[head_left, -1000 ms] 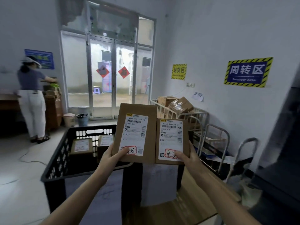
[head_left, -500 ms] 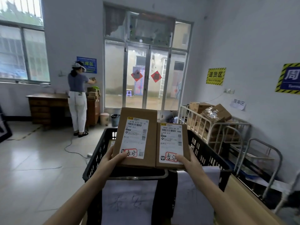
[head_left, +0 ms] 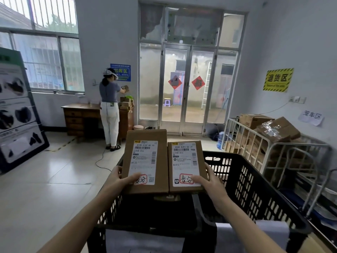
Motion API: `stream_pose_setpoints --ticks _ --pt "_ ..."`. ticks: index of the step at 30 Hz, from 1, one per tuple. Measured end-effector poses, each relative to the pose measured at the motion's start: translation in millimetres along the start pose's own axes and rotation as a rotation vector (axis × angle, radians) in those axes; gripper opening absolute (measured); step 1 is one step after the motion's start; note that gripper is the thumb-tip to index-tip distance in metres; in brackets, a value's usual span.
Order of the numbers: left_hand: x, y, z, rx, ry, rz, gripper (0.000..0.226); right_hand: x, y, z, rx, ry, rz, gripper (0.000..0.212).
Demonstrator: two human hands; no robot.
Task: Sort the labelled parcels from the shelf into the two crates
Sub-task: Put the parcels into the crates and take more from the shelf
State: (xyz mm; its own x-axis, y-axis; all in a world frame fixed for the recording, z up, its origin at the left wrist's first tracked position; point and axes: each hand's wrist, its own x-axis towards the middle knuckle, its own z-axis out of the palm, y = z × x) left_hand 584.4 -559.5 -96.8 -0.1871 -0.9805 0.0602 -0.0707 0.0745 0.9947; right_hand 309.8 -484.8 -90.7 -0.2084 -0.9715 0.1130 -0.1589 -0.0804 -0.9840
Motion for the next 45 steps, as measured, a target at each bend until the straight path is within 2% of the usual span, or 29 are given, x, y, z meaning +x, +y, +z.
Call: stream_pose_setpoints --ticks 6,14,19,21,24,25,30,33,37,40,45 --pt "25.6 -12.0 6.1 -0.059 0.073 -0.059 0.090 54.2 23.6 -1.1 0.099 -0.082 0.088 0.058" --pt "50.1 -27.7 10.1 -0.132 0.080 -0.104 0.084 92.4 47.0 8.0 0.147 -0.101 0.152 0.069" --pt "64.5 -40.0 8.0 -0.211 0.073 -0.166 0.085 104.7 45.2 10.4 0.123 -0.105 0.143 0.089" --pt "68.2 -45.8 5.7 -0.212 0.076 -0.171 0.091 109.7 44.7 11.0 0.098 -0.085 0.136 0.084" --pt "69.7 -57.2 1.6 -0.201 0.065 -0.181 0.081 115.2 39.5 11.8 0.080 -0.011 0.128 0.058" --pt "69.2 -63.0 -0.5 -0.183 0.059 -0.197 0.081 117.0 38.3 12.3 0.082 0.007 0.121 0.056" --pt "57.4 -92.5 -13.5 -0.073 -0.017 -0.331 0.109 124.3 42.5 30.7 0.073 -0.011 0.134 0.068" --pt "50.9 -99.6 -18.0 0.006 -0.064 -0.359 0.094 122.4 46.5 45.8 0.060 -0.031 0.169 0.073" --pt "55.6 -102.4 -24.6 0.032 -0.077 -0.404 0.101 124.7 48.9 48.3 0.147 -0.017 0.217 0.072" --pt "55.2 -102.8 -24.6 0.030 -0.107 -0.424 0.084 124.0 51.4 44.7 0.187 -0.018 0.239 0.071" --pt "47.4 -94.7 -31.3 0.039 -0.177 -0.461 0.067 124.9 50.3 38.3 0.258 -0.017 0.253 0.054"
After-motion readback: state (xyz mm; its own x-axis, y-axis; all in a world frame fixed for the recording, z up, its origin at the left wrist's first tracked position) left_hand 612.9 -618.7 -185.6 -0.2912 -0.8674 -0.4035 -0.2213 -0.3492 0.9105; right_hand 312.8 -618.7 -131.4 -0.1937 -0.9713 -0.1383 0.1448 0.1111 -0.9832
